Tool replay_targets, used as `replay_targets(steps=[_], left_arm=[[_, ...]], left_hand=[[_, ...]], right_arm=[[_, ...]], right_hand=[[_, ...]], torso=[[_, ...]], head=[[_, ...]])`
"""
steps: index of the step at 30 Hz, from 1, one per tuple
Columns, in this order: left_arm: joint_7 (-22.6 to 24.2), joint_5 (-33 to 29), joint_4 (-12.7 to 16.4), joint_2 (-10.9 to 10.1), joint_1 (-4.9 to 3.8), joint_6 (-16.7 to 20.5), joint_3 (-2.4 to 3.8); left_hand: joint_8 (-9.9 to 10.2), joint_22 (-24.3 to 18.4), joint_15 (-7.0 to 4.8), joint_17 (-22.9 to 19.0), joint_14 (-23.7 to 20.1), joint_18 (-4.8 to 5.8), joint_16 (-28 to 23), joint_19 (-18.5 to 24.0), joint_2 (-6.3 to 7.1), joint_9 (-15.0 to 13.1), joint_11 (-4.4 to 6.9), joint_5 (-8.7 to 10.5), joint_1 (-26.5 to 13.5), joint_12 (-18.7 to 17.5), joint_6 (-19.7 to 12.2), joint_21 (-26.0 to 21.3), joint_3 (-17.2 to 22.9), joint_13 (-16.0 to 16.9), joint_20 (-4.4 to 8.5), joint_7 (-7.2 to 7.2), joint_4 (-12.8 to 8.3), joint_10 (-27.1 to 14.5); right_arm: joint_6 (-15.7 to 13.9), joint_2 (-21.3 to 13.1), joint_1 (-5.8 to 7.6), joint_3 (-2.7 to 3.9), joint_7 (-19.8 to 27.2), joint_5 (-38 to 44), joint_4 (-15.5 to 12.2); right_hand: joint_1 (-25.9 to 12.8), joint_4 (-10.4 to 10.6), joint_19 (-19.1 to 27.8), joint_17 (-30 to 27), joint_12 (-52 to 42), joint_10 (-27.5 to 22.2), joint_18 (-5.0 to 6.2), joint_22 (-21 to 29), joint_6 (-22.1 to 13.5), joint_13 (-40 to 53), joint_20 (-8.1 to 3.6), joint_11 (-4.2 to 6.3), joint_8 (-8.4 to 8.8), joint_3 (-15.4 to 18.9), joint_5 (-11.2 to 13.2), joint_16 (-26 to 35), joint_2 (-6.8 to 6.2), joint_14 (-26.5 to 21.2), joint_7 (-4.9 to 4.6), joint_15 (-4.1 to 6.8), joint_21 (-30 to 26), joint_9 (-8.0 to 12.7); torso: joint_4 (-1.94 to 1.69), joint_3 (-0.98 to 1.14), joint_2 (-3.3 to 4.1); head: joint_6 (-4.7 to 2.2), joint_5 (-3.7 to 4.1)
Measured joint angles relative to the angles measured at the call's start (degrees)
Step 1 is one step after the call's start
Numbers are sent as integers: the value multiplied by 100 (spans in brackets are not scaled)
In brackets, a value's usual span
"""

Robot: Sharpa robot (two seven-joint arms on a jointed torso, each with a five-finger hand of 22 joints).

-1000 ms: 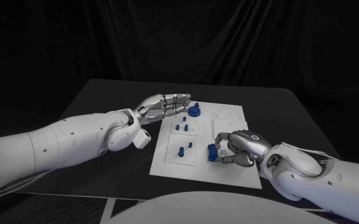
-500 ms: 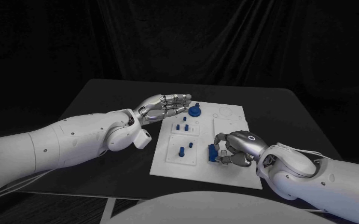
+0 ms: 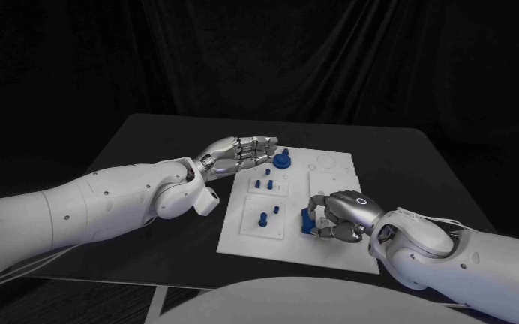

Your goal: Assemble the parts on the task board

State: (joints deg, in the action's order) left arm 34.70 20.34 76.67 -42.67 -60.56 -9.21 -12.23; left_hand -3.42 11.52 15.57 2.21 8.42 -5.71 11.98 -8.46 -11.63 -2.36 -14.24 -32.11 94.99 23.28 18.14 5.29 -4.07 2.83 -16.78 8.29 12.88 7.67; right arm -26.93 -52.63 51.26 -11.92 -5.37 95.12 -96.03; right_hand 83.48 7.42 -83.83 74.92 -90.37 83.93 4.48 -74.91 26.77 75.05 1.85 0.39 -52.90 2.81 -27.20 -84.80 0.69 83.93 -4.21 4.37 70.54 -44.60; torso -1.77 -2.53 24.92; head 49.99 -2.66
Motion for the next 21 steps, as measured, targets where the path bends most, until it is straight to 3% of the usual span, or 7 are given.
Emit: replay_targets(steps=[4,10,14,17,21], left_arm=[[0,0,1,1,7,-4,0],[-1,0,-1,4,16,-9,0],[-1,0,-4,8,23,-13,0],[-1,0,-4,8,26,-15,0],[-1,0,-6,8,30,-16,0]], left_hand=[[0,-9,0,0,0,0,0,0,0,0,-20,0,0,0,0,0,33,0,0,0,-1,-20],[0,-16,0,-1,0,0,0,0,0,0,-39,0,0,0,0,0,34,0,0,0,-2,-1],[0,-16,0,-1,0,0,0,0,0,0,-39,-23,0,0,0,0,32,0,0,0,-1,-1],[0,-16,0,-1,0,0,0,0,0,0,-39,-23,0,0,0,0,32,0,0,0,0,-1],[0,-15,0,-2,0,0,0,0,0,0,-39,-23,0,0,0,0,32,0,0,0,0,-1]], right_arm=[[79,6,-3,5,-51,3,18],[203,5,-12,6,-116,6,22],[230,-9,-14,6,-128,7,13],[221,-39,-14,6,-127,8,-17],[134,-170,-14,7,-109,5,-117]], right_hand=[[-4,15,0,0,1,0,0,0,-6,4,0,0,-108,71,803,0,-3,0,-22,0,-1,21],[-226,209,0,0,52,1,0,0,-119,-17,0,2,-274,291,1625,0,-221,0,12,2,-1,21],[-385,475,0,-1,51,0,0,0,-168,-10,0,45,-390,289,2131,0,-352,0,22,2,-1,46],[-507,706,0,-1,51,0,0,0,-188,-10,0,44,-455,243,2378,0,-502,1,43,2,-1,66],[-694,919,-21,-1,51,1,0,0,-176,-10,-21,85,-490,208,2419,0,-703,6,55,40,-1,90]], torso=[[0,0,1],[1,0,1],[1,0,1],[1,0,0],[2,0,0]], head=[[0,-5],[0,-8],[0,-8],[0,-9],[0,-14]])
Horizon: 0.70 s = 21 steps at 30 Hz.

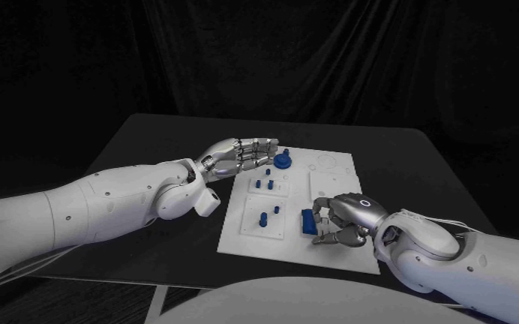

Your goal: Assemble the parts on the task board

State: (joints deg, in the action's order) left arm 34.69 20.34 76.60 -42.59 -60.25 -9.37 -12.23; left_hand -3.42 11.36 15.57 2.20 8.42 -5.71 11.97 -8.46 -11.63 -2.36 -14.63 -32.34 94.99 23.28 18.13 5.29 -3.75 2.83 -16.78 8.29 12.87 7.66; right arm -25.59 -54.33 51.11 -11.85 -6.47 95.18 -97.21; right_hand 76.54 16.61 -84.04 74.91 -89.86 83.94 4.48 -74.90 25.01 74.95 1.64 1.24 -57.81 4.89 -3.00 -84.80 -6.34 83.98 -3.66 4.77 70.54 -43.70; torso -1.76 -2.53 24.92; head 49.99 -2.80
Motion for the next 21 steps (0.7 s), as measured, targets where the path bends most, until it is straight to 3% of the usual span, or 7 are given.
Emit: replay_targets(steps=[2,4,9,11,13,17,21], left_arm=[[0,0,-1,-1,2,0,0],[0,0,-3,-2,4,-1,0],[2,0,-15,-1,5,-1,0],[2,0,-23,7,7,-1,0],[2,0,-26,17,8,-1,0],[2,0,-37,37,8,-1,0],[3,0,-44,42,11,-3,0]], left_hand=[[0,0,0,0,0,0,0,0,0,0,0,0,0,0,14,0,16,0,0,14,-16,0],[-20,0,0,0,0,0,0,0,0,0,0,0,0,0,20,0,23,0,0,20,-23,0],[-20,0,0,-1,0,0,0,0,0,0,0,0,0,0,20,0,23,0,0,20,-23,0],[-20,4,0,-1,0,0,0,0,16,0,0,0,17,0,35,0,23,0,0,5,-23,0],[-20,6,0,-1,0,0,0,0,22,0,0,0,22,0,41,0,23,0,0,0,-23,0],[-20,6,0,-1,0,0,0,0,22,0,0,0,22,0,41,0,23,0,0,0,-23,0],[-20,6,0,-1,0,0,0,0,22,0,0,0,22,0,41,0,23,0,0,0,-23,0]], right_arm=[[-74,-107,4,0,19,-21,-74],[-169,-253,67,-9,48,-75,-174],[-269,-560,500,-3,78,-344,-371],[-230,-684,764,-1,53,-554,-420],[-127,-756,958,9,-17,-745,-424],[454,-798,1282,10,-415,-1120,-383],[1402,-680,1423,7,-1043,-1388,-191]], right_hand=[[-284,0,0,0,0,0,0,0,61,0,0,0,2,0,0,0,135,0,34,0,0,56],[-550,8,0,0,0,0,0,-2,354,0,0,0,197,-8,-9,-29,329,0,25,0,3,324],[-841,-9,0,0,0,0,0,-5,1695,0,0,0,1376,73,-504,-96,683,0,50,0,195,1408],[-1006,-30,0,0,0,0,0,-5,1981,-1,0,0,1777,114,-1064,-121,848,0,51,0,272,1695],[-1051,-24,0,0,0,0,-57,-4,2389,-1,0,0,2358,120,-1758,-155,892,0,47,0,363,2078],[-873,-82,0,0,0,0,-53,-4,2844,-1,0,0,3144,61,-2329,-106,866,0,32,0,262,2511],[-798,-88,0,0,0,0,-53,-4,3033,-1,0,0,3472,55,-2356,-106,792,0,20,0,239,2659]], torso=[[0,0,0],[0,0,0],[1,0,-1],[2,0,-2],[3,0,-4],[3,-1,-7],[2,-1,-8]], head=[[0,-1],[0,-2],[0,21],[0,34],[0,43],[0,54],[0,59]])
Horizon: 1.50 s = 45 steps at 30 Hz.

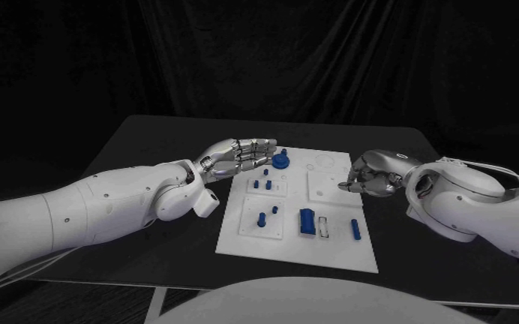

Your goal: Assemble the parts on the task board

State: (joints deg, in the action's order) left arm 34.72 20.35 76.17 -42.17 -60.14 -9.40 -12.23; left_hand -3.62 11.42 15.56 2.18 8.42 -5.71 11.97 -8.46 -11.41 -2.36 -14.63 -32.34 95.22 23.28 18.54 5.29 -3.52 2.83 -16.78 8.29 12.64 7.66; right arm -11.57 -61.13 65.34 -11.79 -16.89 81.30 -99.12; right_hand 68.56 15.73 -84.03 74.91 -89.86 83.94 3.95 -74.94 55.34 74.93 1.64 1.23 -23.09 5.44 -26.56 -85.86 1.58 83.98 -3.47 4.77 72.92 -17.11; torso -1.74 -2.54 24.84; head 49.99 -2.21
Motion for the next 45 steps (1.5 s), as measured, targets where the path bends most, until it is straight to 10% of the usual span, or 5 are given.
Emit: replay_targets(steps=[7,14,45], left_arm=[[1,0,1,0,1,0,0],[2,0,0,0,2,0,0],[4,0,12,14,6,-6,0]], left_hand=[[0,5,0,0,0,-1,0,0,0,0,0,0,0,0,0,0,24,0,0,0,-24,0],[1,-24,0,-1,0,0,0,0,0,0,0,0,0,0,20,0,24,0,0,20,-24,0],[1,-114,0,-2,0,0,21,43,0,-4,0,0,0,0,20,-23,79,0,0,21,-47,0]], right_arm=[[1572,291,69,-4,-955,-235,341],[2370,500,83,-4,-1511,-578,647],[2530,1035,-91,-6,-1921,-1397,1178]], right_hand=[[277,-203,0,0,0,21,1,0,88,0,0,-21,426,-89,267,66,-107,0,-39,0,-216,178],[444,-440,0,0,0,8,2,1,265,0,0,-34,687,-258,691,89,-158,0,-45,0,-333,275],[-326,-212,0,0,0,-1,4,3,466,-1,0,-43,878,-102,1375,158,-93,16,-21,-17,-512,109]], torso=[[-4,-1,1],[-4,-1,8],[-5,1,9]], head=[[0,18],[0,74],[0,43]])
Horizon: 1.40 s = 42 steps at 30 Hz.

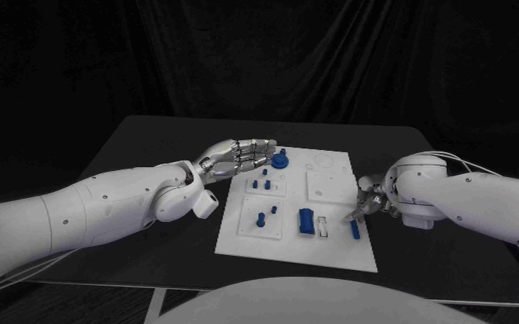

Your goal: Assemble the parts on the task board

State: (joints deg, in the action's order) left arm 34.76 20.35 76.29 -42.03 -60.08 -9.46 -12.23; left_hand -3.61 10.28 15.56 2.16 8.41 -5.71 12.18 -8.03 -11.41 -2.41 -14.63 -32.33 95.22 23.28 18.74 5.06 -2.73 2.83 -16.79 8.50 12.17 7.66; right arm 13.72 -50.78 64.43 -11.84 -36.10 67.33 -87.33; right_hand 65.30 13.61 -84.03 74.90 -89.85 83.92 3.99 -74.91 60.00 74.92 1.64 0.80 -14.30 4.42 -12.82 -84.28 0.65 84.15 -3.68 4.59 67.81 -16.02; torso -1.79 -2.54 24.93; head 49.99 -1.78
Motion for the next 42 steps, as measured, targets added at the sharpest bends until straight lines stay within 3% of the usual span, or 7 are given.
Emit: replay_targets(steps=[8,12,19,25,27,39,42], left_arm=[[0,0,1,-7,1,0,0],[0,0,-1,-5,1,0,0],[0,0,-4,3,1,0,0],[0,0,-4,6,2,-1,0],[0,0,-4,6,2,-2,0],[-1,0,-7,13,3,-7,0],[-2,0,-7,14,4,-9,0]], left_hand=[[0,0,0,0,0,0,0,0,0,0,0,0,0,0,0,0,0,0,0,0,0,0],[0,0,0,0,0,0,0,0,0,1,0,0,0,0,0,0,0,0,0,0,0,0],[0,1,0,-1,0,0,0,0,0,1,0,-23,0,0,0,0,16,0,0,0,-16,0],[0,1,0,-1,0,0,0,0,0,1,0,-23,0,0,0,0,16,0,0,0,-16,0],[0,1,0,-1,0,0,0,-1,0,1,0,-23,0,0,0,0,16,0,0,0,-16,0],[0,1,0,4,0,0,0,-1,0,2,0,-23,0,0,0,0,15,0,0,0,-16,0],[0,2,0,4,0,0,0,-1,0,2,0,-23,0,0,0,0,15,0,0,0,-16,0]], right_arm=[[-32,1,-41,0,-14,12,23],[-70,-1,-44,0,-17,45,15],[-106,7,-49,1,-20,101,11],[-126,16,-64,1,-22,143,22],[-128,24,-75,1,-23,174,34],[-153,109,-183,30,-30,294,162],[-215,132,-216,39,-30,293,201]], right_hand=[[-26,0,0,0,0,0,0,0,23,0,0,0,0,0,0,-1,18,0,22,0,-27,-57],[-49,-33,0,0,0,0,0,1,42,0,0,0,-223,-33,-24,-1,-5,0,42,0,-48,-362],[-117,-118,0,0,0,0,1,1,-297,0,0,0,-523,-59,-89,19,34,0,54,0,-106,-886],[-97,-285,0,0,0,0,1,1,-602,-1,0,0,-528,-155,-550,42,14,0,-3,0,-304,-1099],[-37,-396,32,0,0,16,1,1,-814,-1,31,-38,-464,-220,-827,82,-47,-22,-61,-21,-444,-1115],[68,-575,52,-16,0,10,1,-3,-837,-1,51,-50,-446,-348,-969,108,-41,-1,-101,-42,-489,-1168],[158,-652,52,-16,0,11,2,-3,-813,-1,51,-51,-464,-413,-1006,108,-18,-1,-88,-42,-511,-1419]], torso=[[0,0,2],[3,0,1],[4,0,-3],[6,0,-3],[6,0,-3],[3,0,-2],[3,0,-2]], head=[[0,14],[0,16],[0,27],[0,22],[0,19],[0,10],[0,9]])
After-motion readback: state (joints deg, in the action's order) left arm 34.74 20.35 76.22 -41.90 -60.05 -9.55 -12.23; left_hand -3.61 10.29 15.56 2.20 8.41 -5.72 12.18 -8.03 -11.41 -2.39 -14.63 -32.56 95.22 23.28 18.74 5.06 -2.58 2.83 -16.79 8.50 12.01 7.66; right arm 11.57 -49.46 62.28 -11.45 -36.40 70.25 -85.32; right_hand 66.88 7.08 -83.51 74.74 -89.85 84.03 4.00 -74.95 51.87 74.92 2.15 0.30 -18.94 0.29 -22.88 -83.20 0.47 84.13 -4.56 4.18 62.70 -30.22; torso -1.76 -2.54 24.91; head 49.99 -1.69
